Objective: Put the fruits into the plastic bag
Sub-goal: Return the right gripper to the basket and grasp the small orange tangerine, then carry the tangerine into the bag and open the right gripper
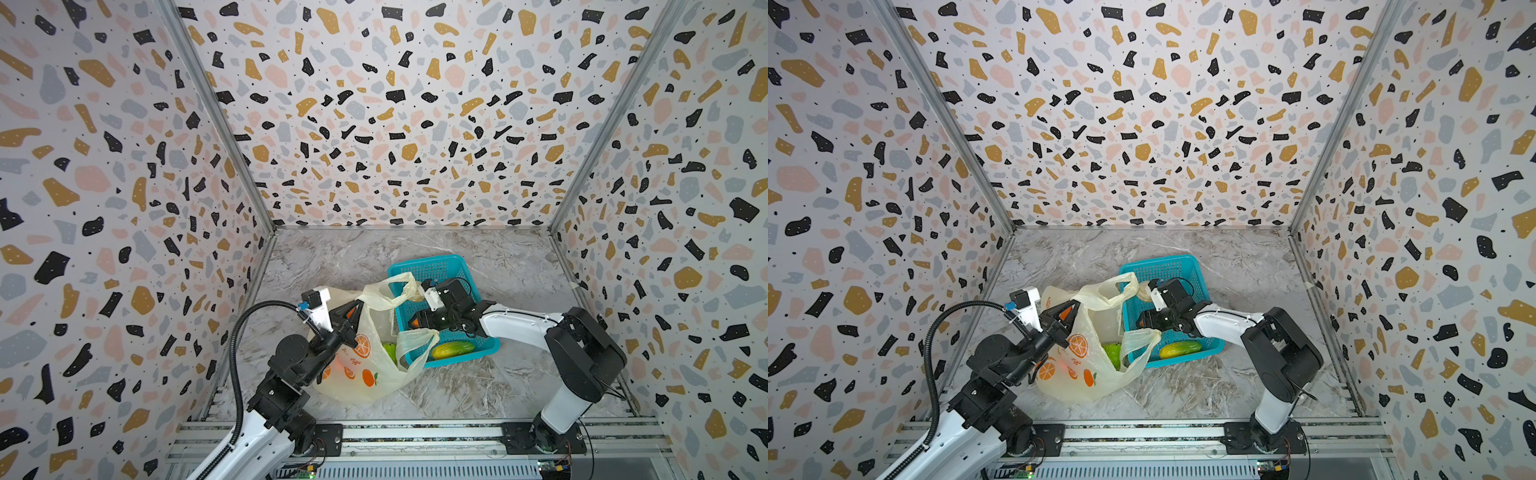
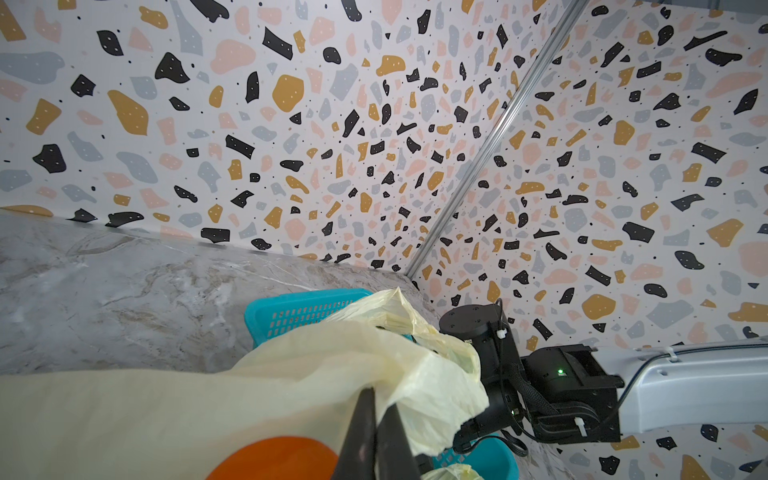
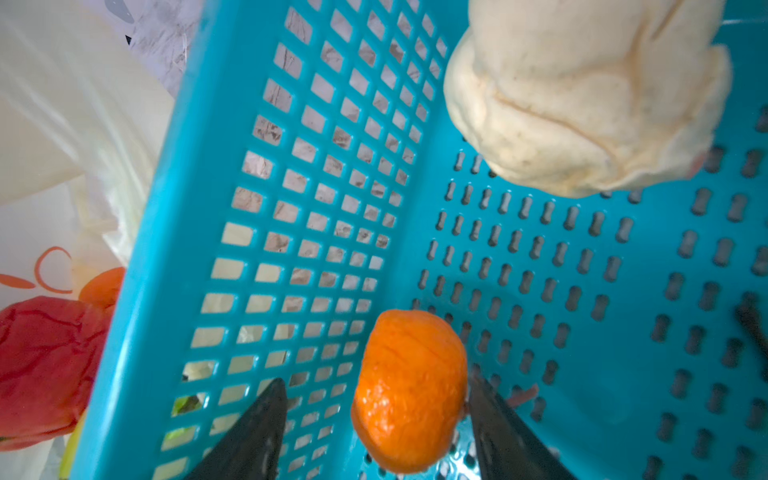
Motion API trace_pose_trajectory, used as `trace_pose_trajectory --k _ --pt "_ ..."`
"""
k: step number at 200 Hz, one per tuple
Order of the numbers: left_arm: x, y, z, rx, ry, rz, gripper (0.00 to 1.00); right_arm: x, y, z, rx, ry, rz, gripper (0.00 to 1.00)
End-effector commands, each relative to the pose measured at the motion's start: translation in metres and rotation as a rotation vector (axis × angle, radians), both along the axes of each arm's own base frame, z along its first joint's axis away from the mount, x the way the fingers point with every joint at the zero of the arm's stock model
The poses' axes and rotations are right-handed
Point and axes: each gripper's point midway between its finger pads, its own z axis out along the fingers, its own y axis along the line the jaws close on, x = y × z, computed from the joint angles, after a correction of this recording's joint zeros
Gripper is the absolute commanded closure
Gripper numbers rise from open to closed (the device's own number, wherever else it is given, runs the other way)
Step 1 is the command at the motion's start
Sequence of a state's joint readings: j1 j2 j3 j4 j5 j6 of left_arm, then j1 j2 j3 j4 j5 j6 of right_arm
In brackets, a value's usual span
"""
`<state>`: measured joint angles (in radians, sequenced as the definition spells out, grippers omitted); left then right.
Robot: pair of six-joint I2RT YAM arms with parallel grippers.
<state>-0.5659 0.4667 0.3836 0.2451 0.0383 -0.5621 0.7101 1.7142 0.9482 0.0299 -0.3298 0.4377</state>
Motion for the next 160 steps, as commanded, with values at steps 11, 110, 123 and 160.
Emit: trace_pose_trajectory --k 11,110,123,160 --pt "0.001 0.003 0.004 -0.004 -0.022 0.016 1.0 0.001 0.009 0.002 -0.005 -0.004 0.027 0.38" --pt "0.001 0.003 0.005 -0.003 -0.026 0.018 1.0 0.006 -0.01 0.029 0.011 -0.061 -0.041 0.69" --pt "0.0 0.003 0.005 -0.003 -0.026 0.018 1.0 0.006 -0.015 0.04 0.023 -0.084 -0.053 0.69" --pt "0.0 0.003 0.004 -0.007 -0.025 0.013 1.0 0.0 -0.02 0.082 0.084 -0.157 -0.041 0.69"
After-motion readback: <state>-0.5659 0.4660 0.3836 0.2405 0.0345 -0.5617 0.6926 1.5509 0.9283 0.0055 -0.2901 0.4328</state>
